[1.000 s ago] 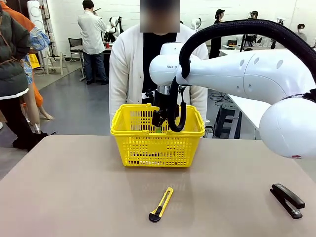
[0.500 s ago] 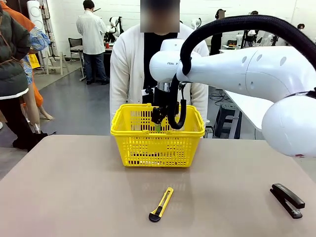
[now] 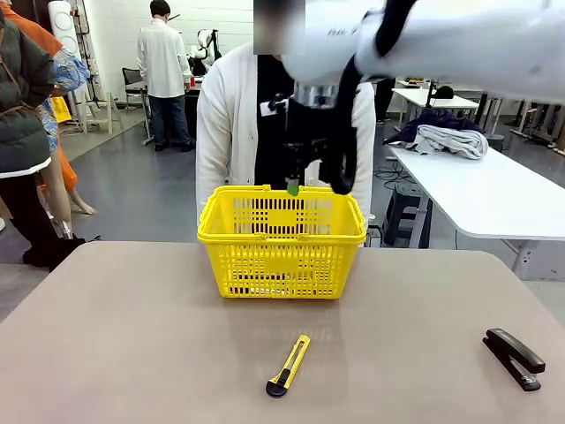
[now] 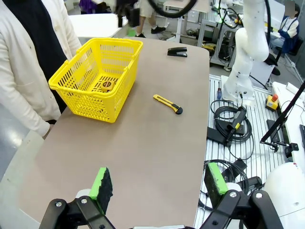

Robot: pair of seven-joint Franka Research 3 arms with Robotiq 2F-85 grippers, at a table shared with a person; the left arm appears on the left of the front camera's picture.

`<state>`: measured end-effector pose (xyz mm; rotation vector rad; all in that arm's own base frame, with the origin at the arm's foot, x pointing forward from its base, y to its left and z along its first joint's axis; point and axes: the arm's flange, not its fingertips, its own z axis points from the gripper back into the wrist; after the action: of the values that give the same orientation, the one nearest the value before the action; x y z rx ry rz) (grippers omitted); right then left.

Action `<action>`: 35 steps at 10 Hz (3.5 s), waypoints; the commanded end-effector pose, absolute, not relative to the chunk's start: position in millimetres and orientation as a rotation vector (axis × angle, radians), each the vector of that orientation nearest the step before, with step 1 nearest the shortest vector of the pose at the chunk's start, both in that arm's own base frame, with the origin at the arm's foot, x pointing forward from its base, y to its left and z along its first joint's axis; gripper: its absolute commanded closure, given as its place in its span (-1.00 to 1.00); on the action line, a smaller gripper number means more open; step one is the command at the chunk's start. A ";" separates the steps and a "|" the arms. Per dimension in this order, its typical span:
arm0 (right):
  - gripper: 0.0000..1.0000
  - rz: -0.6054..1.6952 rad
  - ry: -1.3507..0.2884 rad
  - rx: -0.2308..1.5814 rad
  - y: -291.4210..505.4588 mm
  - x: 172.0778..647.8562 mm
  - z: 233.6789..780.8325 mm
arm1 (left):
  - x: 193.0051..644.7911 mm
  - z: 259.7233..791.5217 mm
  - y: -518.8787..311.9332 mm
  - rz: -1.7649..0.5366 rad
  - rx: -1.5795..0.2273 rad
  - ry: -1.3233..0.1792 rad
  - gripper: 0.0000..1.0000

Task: Place the items the person wants into the basket.
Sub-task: Pick up the item the person points to and place it in the Market Basket.

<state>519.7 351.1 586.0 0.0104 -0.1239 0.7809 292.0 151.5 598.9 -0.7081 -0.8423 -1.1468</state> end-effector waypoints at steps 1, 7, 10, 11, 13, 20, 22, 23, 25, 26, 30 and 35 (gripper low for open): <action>-1.00 0.686 -0.176 0.020 299.0 433.4 559.9 | 291.2 599.1 153.0 -1.160 -0.712 -0.863 -1.00; -1.00 0.571 -0.227 0.085 222.8 363.7 541.4 | 291.2 599.1 153.0 -1.160 -0.712 -0.863 -1.00; -1.00 0.566 -0.213 0.035 231.8 358.8 545.7 | 291.2 599.1 153.0 -1.160 -0.712 -0.863 -1.00; -1.00 0.566 -0.213 0.035 231.8 358.8 545.7 | 291.2 599.1 153.0 -1.160 -0.712 -0.863 -1.00; -1.00 0.566 -0.213 0.035 231.8 358.8 545.7 | 291.2 599.1 153.0 -1.160 -0.712 -0.863 -1.00; -1.00 0.809 -0.337 0.333 92.1 290.4 643.3 | 291.2 599.1 153.0 -1.160 -0.712 -0.863 -1.00; -1.00 0.854 -0.381 0.483 29.5 276.5 671.0 | 291.2 599.1 153.0 -1.160 -0.712 -0.863 -1.00; -1.00 0.868 -0.403 0.535 -2.8 272.2 670.6 | 291.2 599.1 153.0 -1.160 -0.712 -0.863 -1.00; -1.00 0.899 -0.492 0.624 -64.4 261.5 657.5 | 291.2 599.1 153.0 -1.160 -0.712 -0.863 -1.00; -1.00 0.901 -0.548 0.633 -88.7 256.3 648.4 | 291.2 599.1 153.0 -1.160 -0.712 -0.863 -1.00; -1.00 0.887 -0.763 0.551 -149.9 238.7 605.3 | 291.2 599.1 153.0 -1.160 -0.712 -0.863 -1.00; -1.00 0.658 -0.811 0.480 -171.5 231.7 576.6 | 291.2 599.1 153.0 -1.160 -0.712 -0.863 -1.00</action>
<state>228.2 -185.9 578.5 0.4900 -0.7937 0.7083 291.6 152.1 599.5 -0.7055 -0.8421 -1.1452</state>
